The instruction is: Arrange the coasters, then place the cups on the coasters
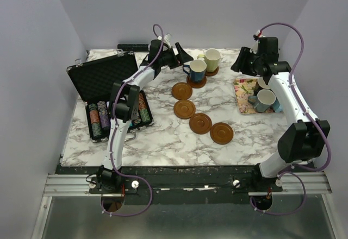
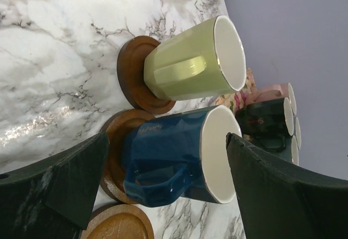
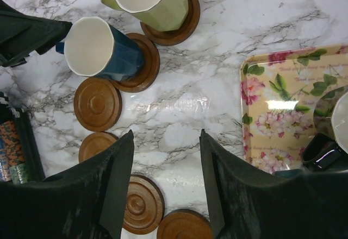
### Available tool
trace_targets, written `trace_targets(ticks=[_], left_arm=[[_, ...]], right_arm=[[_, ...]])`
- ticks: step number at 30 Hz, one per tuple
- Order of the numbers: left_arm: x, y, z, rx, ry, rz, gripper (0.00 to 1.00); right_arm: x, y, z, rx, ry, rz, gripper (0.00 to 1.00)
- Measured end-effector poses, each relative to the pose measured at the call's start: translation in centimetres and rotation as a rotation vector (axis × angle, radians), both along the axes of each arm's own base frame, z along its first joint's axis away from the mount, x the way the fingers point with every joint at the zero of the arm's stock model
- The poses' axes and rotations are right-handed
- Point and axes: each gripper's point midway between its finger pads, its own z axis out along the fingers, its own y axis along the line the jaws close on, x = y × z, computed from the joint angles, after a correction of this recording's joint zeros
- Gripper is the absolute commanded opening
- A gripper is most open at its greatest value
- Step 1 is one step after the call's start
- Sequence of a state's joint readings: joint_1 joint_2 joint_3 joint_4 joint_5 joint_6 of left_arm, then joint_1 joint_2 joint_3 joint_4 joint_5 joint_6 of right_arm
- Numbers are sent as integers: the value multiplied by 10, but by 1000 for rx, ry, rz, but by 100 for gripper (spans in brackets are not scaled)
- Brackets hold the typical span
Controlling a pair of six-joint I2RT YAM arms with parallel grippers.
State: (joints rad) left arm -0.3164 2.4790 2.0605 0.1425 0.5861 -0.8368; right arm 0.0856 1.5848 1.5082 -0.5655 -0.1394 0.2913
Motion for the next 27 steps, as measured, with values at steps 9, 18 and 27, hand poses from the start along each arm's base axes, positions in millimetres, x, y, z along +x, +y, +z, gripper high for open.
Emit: trace_targets(ticks=[9,18,27], left_arm=[[-14,-4,-24,-23,74,-21,96],[-23,-4,-21,-43,79,-28,96],[-31,-3,-5,-80,59,-27,93]], right_arm=[[3,1,-11,2,27,-3,58],[4,1,-13,2,31,-3,58],[3,0,-15,1,36,-3,58]])
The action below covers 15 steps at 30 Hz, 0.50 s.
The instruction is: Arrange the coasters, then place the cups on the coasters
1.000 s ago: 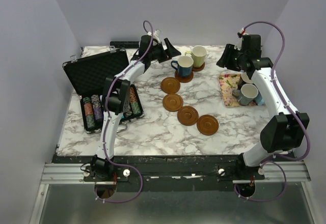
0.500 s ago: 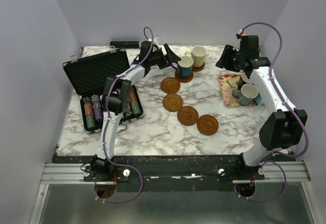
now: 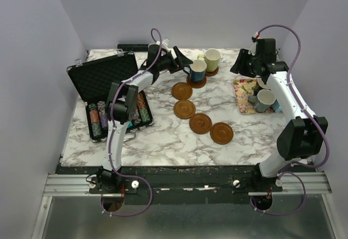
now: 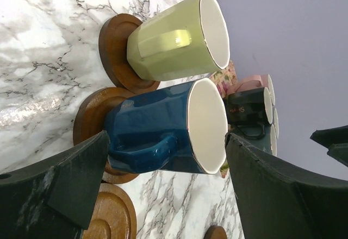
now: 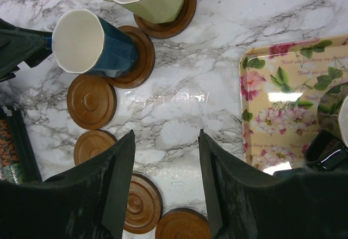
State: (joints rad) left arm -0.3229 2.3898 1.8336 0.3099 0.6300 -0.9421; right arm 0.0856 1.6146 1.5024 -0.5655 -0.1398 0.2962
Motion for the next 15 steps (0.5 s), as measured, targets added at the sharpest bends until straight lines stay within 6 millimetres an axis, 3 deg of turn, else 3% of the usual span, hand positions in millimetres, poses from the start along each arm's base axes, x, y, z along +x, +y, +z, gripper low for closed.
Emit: trace_targets(ticks=[8,15], left_arm=[[-6,2,-4,-4,12,1,93],[-9,2,5,-7,-6,-1,96]], right_arm=[[-3,0,-8,-2,19,0,57],[-3,0,-7,-2,17,-1,58]])
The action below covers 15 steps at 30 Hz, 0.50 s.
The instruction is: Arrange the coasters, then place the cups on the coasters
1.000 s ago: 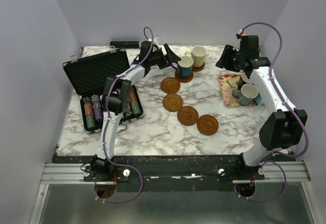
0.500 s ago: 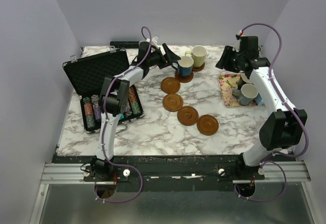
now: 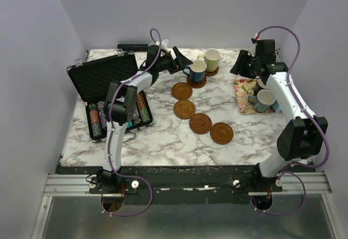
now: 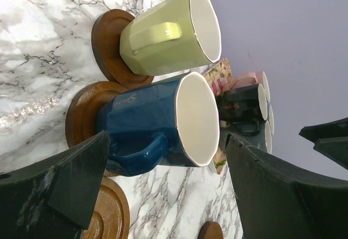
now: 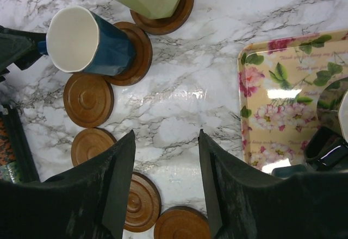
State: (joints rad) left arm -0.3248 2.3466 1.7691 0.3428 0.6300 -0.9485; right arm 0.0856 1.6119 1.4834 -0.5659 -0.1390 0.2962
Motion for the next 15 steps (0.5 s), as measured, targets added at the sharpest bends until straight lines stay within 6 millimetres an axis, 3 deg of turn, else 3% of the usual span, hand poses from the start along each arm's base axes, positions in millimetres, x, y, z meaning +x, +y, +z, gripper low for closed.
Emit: trace_targets(ticks=[5,9,15], left_arm=[[4,2,4,47,-26,2,99],[18,12,11,161,-81,62,99],[23,40,22,339,-124,165,99]], right_arm=[[0,-5,1,-16,-3,-20,58],[1,-23,1,-34,1,-61,58],[1,-93,9,-65,-16,-225,54]])
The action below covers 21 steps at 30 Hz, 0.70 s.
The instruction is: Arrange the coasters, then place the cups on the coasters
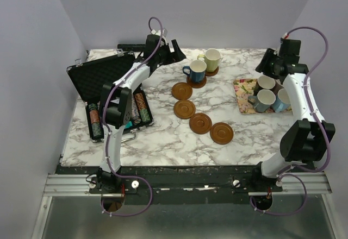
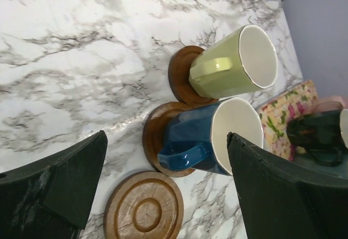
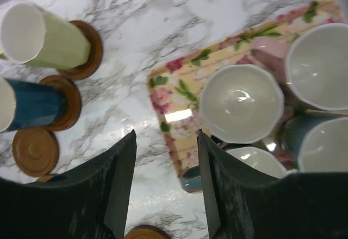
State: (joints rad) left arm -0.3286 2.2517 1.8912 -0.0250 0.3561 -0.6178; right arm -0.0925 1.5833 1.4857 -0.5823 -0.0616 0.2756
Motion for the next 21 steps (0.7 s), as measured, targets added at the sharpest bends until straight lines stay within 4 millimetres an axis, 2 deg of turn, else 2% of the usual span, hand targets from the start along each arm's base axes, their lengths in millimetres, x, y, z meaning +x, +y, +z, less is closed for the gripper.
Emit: trace_targets(ticks=[5,8,12,15,18,21], left_arm=[[-4,16,24,90,-56,31,99],[-10,22,47,120,-102,34,99],[-29,33,80,139,-159,39,99],[-42,37,96,145,-187,35,99],[-50,41,98,162,-197,25,99],[-56,44,86,192,-179,11,99]], right_arm=[[-6,-53,-2,-23,9,-128,48],[-10,-73,-10,-36,37,-184,47],[-14,-82,-25,-41,90,-211,43],[-15,-84,-38,-53,132,-195,40],[-7,-89,-44,-92,153,-155,38],[4,-95,-49,-147,167,-101,38]])
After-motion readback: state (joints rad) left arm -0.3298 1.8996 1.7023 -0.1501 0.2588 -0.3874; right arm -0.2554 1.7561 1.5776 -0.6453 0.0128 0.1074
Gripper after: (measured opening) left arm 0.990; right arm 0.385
